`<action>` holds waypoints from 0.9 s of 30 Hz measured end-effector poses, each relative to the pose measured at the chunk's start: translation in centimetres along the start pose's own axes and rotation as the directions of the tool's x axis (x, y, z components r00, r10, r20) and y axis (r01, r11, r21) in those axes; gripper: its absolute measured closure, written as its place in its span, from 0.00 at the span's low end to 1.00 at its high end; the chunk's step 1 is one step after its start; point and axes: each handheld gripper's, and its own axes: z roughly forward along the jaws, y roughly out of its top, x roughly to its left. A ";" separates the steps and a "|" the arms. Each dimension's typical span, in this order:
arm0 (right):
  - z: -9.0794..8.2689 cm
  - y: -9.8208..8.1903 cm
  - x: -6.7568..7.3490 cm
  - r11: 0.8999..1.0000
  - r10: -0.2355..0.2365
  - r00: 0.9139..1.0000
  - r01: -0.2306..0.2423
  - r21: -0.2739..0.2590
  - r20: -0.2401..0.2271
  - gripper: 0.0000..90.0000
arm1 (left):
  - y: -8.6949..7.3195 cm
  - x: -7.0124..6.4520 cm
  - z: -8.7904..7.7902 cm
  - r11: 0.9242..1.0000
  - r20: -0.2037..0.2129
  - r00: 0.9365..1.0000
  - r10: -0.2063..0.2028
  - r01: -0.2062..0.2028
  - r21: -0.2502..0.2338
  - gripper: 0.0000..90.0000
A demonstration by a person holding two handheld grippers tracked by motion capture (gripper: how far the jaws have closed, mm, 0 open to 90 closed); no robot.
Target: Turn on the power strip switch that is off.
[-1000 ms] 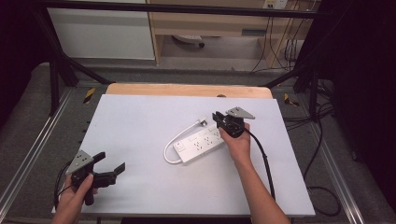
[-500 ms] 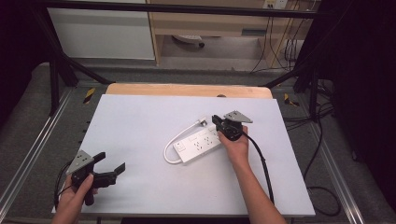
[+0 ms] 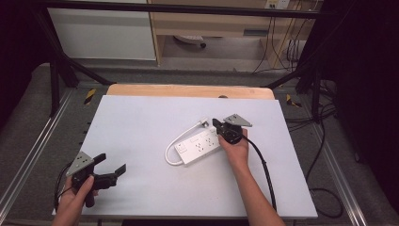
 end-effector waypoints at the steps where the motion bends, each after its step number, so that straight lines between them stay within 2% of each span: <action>1: 0.0 -0.1 0.0 1.000 0.002 1.000 -0.002 0.000 0.000 1.00 | 0.0 0.0 0.0 1.000 0.000 1.000 0.000 0.000 0.000 0.06; 12: 0.0 -0.9 0.0 1.000 0.000 1.000 0.000 0.014 -0.003 1.00 | 0.0 0.0 0.0 1.000 -0.001 1.000 0.001 -0.001 0.000 0.06; 27: 0.2 -1.2 0.3 0.998 -0.006 1.000 0.006 0.063 -0.012 1.00 | 0.0 0.0 0.0 1.000 0.000 1.000 0.002 -0.002 0.000 0.06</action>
